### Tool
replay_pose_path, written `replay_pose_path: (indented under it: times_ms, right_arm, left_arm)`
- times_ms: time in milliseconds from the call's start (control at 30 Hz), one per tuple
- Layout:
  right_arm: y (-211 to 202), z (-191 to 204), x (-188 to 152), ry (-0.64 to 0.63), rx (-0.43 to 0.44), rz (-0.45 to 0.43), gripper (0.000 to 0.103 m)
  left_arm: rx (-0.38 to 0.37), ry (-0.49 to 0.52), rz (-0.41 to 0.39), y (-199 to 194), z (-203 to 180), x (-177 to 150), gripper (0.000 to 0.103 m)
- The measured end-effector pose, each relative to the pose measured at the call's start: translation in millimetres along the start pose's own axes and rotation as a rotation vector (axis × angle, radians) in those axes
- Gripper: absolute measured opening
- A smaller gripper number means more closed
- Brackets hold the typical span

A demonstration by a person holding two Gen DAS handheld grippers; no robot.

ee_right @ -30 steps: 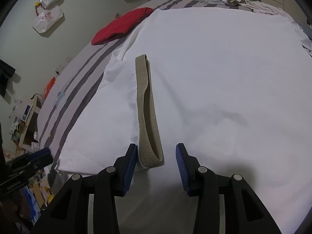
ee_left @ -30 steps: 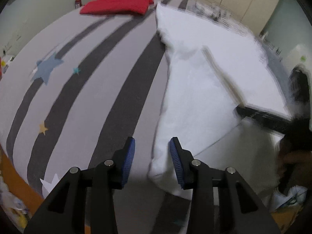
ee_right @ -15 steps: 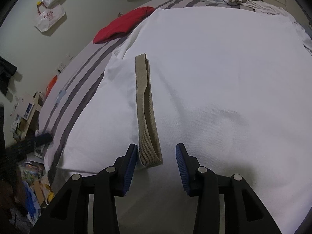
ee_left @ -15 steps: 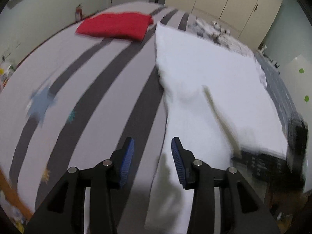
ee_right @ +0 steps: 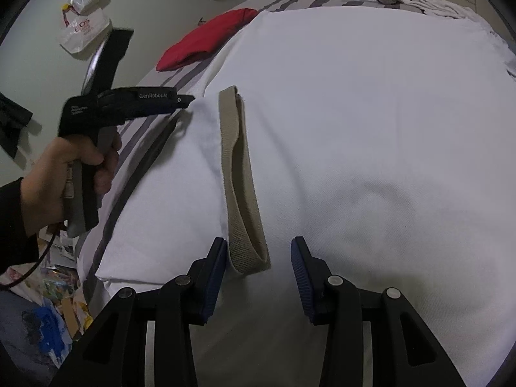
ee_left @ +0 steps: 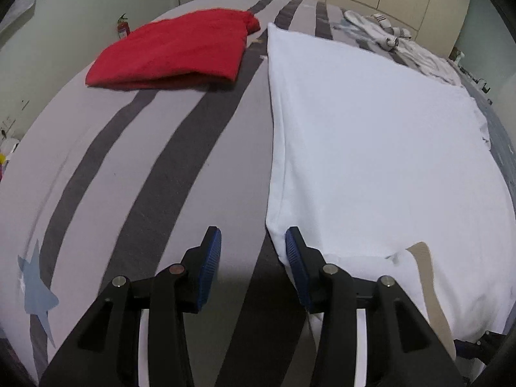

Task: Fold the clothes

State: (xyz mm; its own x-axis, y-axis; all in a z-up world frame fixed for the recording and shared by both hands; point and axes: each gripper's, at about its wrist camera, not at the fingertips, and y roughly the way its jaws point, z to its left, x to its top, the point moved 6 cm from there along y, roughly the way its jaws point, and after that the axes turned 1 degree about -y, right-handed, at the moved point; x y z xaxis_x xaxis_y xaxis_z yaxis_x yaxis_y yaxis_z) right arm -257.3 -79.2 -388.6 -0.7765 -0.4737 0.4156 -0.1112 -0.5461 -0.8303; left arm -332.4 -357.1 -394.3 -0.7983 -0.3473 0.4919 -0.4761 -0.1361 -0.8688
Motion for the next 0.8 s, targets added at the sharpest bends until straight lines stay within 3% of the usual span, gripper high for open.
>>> replay_pose_path:
  times_ms: [100, 233, 333, 400, 533, 667, 800]
  right_arm:
    - [0, -2, 1, 0.017, 0.012, -0.002, 0.038]
    - [-1, -2, 2, 0.018, 0.028, -0.002, 0.038]
    - [-8, -4, 1, 0.016, 0.032, 0.001, 0.038]
    - [-13, -5, -1, 0.014, 0.034, 0.003, 0.039]
    - [-27, -8, -3, 0.012, 0.041, -0.002, 0.04]
    - [-60, -27, -3, 0.022, -0.004, -0.067, 0.04]
    - [-99, -81, -4, 0.11, -0.134, -0.143, 0.04]
  left_arm:
    - [-0.051, 0.004, -0.051, -16, -9, 5, 0.04]
    - [-0.07, 0.083, -0.078, -26, -34, 7, 0.04]
    - [-0.003, 0.109, 0.002, -2, -35, -2, 0.04]
    - [-0.026, 0.045, 0.013, 1, -27, -2, 0.04]
    - [-0.07, 0.012, -0.108, -41, -33, 9, 0.041]
    - [-0.135, 0.034, -0.134, -73, -58, 1, 0.044]
    - [-0.175, 0.077, -0.096, -86, -91, -29, 0.044]
